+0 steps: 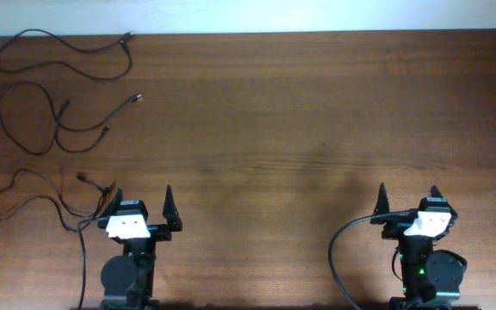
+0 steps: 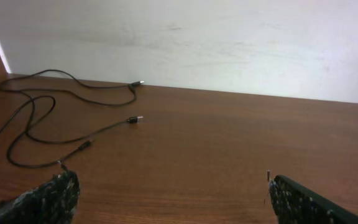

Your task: Untangle cables

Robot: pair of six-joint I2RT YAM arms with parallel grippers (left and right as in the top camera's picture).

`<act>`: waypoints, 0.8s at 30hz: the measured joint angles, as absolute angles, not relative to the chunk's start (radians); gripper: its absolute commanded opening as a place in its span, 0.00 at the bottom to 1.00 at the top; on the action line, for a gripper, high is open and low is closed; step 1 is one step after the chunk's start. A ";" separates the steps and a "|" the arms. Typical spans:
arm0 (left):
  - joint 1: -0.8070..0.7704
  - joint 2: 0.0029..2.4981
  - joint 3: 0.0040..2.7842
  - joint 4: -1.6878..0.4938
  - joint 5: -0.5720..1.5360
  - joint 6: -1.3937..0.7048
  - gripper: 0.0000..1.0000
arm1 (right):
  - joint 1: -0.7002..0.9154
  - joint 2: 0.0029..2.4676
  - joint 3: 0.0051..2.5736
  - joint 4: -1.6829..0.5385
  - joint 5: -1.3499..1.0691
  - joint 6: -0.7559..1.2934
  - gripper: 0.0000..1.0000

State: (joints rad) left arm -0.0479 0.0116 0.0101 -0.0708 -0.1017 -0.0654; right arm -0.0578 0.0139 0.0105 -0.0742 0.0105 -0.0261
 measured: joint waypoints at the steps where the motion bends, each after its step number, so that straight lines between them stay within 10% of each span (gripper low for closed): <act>1: -0.048 0.012 0.010 -0.071 -0.102 -0.062 0.99 | -0.058 0.014 0.010 -0.074 0.010 -0.026 0.98; 24: -0.048 0.012 0.010 -0.071 -0.102 -0.045 0.99 | -0.058 0.014 0.010 -0.074 0.010 -0.026 0.98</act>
